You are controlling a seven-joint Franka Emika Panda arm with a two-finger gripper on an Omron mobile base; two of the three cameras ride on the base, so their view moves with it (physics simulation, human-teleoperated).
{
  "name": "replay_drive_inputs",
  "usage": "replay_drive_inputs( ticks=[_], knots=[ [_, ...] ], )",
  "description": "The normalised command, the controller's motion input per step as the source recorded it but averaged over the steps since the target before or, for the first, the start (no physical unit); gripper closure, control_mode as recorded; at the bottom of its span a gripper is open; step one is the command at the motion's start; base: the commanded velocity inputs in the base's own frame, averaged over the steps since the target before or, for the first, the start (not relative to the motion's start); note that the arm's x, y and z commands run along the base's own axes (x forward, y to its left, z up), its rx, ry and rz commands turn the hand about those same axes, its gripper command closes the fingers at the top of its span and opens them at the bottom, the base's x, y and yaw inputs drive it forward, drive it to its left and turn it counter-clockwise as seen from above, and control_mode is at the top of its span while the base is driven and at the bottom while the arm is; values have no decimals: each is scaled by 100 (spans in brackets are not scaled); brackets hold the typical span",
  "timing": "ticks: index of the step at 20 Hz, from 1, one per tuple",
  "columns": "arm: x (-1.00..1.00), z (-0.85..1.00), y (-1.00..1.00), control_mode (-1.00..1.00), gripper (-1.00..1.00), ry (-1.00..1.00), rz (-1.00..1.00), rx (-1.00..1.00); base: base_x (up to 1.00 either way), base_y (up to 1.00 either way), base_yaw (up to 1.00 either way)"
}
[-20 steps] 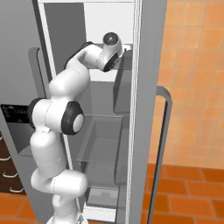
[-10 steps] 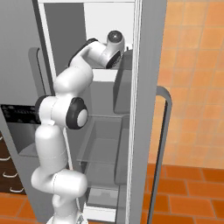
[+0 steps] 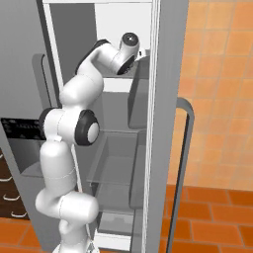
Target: Place one carrot and one fish in each tupperware on the nearby counter, to pack two identical lunches.
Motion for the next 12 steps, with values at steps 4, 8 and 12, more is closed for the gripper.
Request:
replay_drive_inputs(
  ticks=[4,8,12],
  knots=[
    [-96,-6,21,-100,100,0,5,-5,0,0,0],
    [-100,-2,49,-100,100,1,0,-11,0,0,0],
    [-100,-1,53,-100,100,1,0,-9,0,0,0]
  ],
)
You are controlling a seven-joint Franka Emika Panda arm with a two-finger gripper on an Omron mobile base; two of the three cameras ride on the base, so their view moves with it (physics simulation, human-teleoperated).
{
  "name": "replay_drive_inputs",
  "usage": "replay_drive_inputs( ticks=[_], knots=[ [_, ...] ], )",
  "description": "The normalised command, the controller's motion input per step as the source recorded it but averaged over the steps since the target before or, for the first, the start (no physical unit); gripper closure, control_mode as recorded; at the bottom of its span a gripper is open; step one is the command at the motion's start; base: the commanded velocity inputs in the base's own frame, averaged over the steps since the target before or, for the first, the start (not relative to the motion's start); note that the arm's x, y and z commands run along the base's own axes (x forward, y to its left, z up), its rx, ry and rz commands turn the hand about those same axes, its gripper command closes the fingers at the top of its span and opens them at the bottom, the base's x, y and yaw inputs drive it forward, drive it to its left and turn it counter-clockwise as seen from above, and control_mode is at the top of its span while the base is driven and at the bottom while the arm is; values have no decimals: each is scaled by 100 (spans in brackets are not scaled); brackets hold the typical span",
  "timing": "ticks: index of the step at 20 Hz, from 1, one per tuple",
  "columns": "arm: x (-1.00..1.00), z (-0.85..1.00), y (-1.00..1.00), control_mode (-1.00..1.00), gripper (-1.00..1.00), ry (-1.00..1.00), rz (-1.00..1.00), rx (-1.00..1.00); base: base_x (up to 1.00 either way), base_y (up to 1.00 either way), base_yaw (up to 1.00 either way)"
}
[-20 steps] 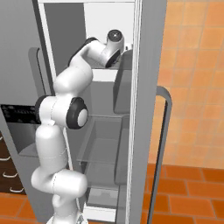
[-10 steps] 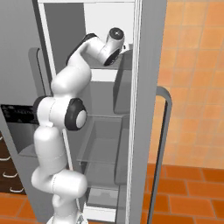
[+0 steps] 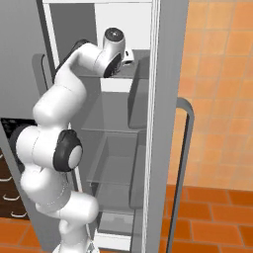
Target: Place one carrot and one fish in each tupperware on the nearby counter, to pack two identical lunches.
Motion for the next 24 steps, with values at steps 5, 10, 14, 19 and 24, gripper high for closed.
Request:
replay_drive_inputs(
  ticks=[5,10,14,19,24],
  knots=[
    [-100,0,4,-100,100,5,0,-2,0,0,0],
    [-100,0,-19,-100,100,2,0,0,0,0,0],
    [-100,-1,-20,-100,100,-4,0,0,0,0,0],
    [-80,-34,0,100,100,0,0,-5,-20,1,0],
    [0,0,0,100,100,0,0,0,-100,12,0]
  ],
)
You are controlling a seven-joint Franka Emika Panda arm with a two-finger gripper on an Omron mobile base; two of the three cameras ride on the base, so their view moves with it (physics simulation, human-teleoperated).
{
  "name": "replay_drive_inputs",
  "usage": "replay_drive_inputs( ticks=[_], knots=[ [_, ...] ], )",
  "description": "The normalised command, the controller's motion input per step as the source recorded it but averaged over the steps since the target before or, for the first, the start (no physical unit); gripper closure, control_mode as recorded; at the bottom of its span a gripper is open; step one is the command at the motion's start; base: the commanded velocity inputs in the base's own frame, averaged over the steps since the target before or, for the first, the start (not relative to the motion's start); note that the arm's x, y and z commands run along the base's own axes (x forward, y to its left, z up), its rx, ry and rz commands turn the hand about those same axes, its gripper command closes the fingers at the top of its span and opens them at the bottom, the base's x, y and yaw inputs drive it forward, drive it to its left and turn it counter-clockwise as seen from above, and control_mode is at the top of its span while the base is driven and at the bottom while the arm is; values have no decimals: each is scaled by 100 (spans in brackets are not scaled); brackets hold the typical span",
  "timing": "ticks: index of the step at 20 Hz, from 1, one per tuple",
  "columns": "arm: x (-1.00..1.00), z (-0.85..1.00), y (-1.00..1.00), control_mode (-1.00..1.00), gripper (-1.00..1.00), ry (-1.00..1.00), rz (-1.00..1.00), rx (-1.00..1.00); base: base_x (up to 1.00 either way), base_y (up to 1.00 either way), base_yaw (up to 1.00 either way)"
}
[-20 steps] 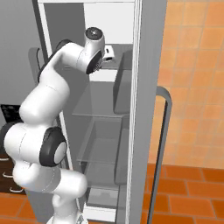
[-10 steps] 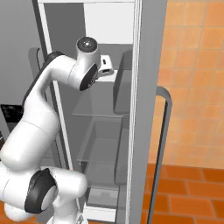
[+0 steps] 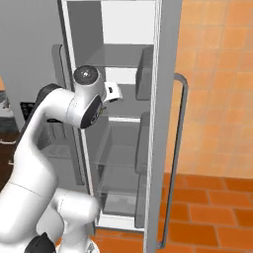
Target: Place one carrot and one fish in each tupperware on the nearby counter, to pack two identical lunches.
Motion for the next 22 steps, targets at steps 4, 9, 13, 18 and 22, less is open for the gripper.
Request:
replay_drive_inputs(
  ticks=[4,9,13,18,22],
  knots=[
    [0,0,0,100,100,0,0,0,-83,96,7],
    [0,0,0,100,100,0,0,0,-4,100,5],
    [0,0,0,100,100,0,0,0,0,100,-7],
    [0,0,0,100,100,0,0,0,0,100,-22],
    [0,0,0,100,100,0,0,0,1,100,-15]
  ],
)
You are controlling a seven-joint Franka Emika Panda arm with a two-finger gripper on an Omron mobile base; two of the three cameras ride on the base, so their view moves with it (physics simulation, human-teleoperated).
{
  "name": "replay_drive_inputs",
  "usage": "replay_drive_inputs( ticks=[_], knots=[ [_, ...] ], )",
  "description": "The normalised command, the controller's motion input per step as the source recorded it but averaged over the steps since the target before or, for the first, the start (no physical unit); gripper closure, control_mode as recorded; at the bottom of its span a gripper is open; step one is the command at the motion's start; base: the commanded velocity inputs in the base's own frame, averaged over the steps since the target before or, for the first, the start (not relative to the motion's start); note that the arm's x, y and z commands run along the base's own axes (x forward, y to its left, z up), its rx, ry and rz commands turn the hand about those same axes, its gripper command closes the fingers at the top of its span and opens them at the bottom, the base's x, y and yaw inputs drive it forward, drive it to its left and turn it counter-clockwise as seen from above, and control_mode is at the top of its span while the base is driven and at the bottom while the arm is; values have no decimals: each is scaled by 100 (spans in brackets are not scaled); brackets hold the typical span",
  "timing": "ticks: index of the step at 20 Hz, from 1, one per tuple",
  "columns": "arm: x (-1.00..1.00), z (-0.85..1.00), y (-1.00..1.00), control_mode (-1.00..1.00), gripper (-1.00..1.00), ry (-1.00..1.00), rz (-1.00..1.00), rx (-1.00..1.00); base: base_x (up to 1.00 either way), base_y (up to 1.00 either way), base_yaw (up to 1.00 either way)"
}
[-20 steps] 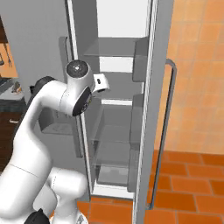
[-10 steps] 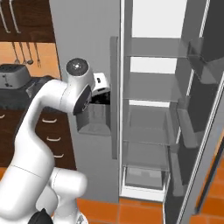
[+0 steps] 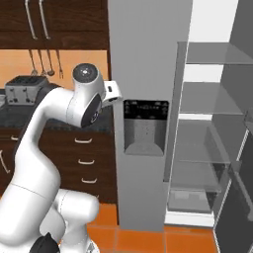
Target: Place one carrot and one fish in each tupperware on the nearby counter, to pack two identical lunches.
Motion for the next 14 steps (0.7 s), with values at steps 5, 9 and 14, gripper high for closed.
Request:
replay_drive_inputs(
  ticks=[5,9,14],
  knots=[
    [0,0,0,100,100,0,0,0,0,100,-2],
    [0,0,0,100,100,0,0,0,0,100,0],
    [0,0,0,100,100,0,0,0,26,100,-2]
  ],
)
